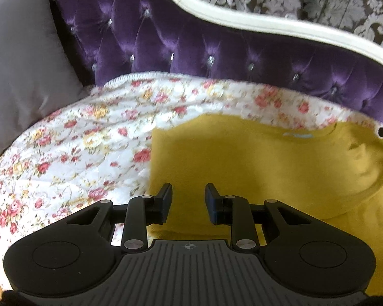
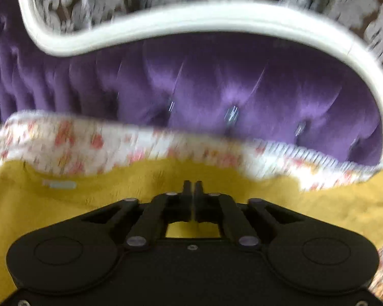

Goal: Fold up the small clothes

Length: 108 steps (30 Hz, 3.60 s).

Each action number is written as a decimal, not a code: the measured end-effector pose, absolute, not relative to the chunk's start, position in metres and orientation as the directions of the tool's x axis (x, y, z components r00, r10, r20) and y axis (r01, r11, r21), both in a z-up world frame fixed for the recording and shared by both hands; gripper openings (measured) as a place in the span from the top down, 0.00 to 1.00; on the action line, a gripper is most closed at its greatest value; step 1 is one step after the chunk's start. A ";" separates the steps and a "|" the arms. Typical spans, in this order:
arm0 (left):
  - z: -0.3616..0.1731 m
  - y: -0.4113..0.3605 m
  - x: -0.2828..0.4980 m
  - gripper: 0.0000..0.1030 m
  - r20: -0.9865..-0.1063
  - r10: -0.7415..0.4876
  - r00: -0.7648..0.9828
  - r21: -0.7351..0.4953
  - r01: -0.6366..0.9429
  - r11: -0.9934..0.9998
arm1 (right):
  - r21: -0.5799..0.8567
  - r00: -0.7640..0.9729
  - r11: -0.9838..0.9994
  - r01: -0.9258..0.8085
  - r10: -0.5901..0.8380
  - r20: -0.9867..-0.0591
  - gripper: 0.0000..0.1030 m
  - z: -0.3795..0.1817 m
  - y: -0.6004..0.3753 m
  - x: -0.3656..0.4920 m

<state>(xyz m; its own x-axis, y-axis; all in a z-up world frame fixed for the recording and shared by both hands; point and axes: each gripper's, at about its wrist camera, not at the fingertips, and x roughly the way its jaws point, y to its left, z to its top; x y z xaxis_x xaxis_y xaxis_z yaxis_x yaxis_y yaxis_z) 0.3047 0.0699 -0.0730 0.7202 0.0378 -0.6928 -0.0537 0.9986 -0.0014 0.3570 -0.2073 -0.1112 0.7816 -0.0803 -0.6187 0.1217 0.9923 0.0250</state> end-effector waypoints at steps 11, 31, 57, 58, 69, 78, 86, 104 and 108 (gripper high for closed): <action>-0.066 0.015 0.319 0.73 -0.689 -0.035 0.724 -0.013 0.036 0.999 | 0.165 0.781 0.947 0.276 -0.120 -0.613 0.35 -0.123 -0.283 0.322; -0.097 -0.144 0.367 0.73 -0.748 -0.197 0.633 -0.039 0.255 0.966 | 0.222 0.686 0.771 0.597 -0.347 -0.640 0.25 -0.156 -0.481 0.243; -0.063 -0.048 0.332 0.71 -0.744 -0.114 0.659 -0.018 0.150 0.989 | 0.237 0.762 0.807 0.541 -0.351 -0.544 0.89 -0.078 -0.486 0.260; -0.060 -0.040 0.329 0.71 -0.743 -0.108 0.660 -0.018 0.141 0.990 | 0.228 0.776 0.825 0.517 -0.339 -0.532 0.89 -0.067 -0.476 0.261; -0.054 0.039 0.305 0.71 -0.746 -0.064 0.663 -0.037 0.054 0.998 | 0.195 0.922 0.979 0.060 0.021 -0.388 0.89 0.036 -0.277 0.279; -0.070 0.086 0.301 0.70 -0.758 -0.062 0.650 -0.092 -0.013 0.996 | 0.172 0.783 0.921 -0.349 0.387 -0.487 0.83 -0.044 -0.087 0.295; -0.077 0.095 0.305 0.69 -0.762 -0.122 0.636 -0.154 0.005 0.988 | 0.156 0.726 0.924 -0.351 0.373 -0.578 0.50 -0.099 -0.074 0.256; -0.086 0.000 0.368 0.95 -0.778 -0.210 0.592 -0.163 0.133 0.978 | 0.295 0.736 0.928 -0.228 0.363 -0.571 0.48 -0.133 -0.123 0.204; -0.052 -0.008 0.350 0.95 -0.703 -0.171 0.690 -0.058 0.184 0.981 | 0.298 0.743 0.926 -0.231 0.366 -0.560 0.48 -0.133 -0.125 0.200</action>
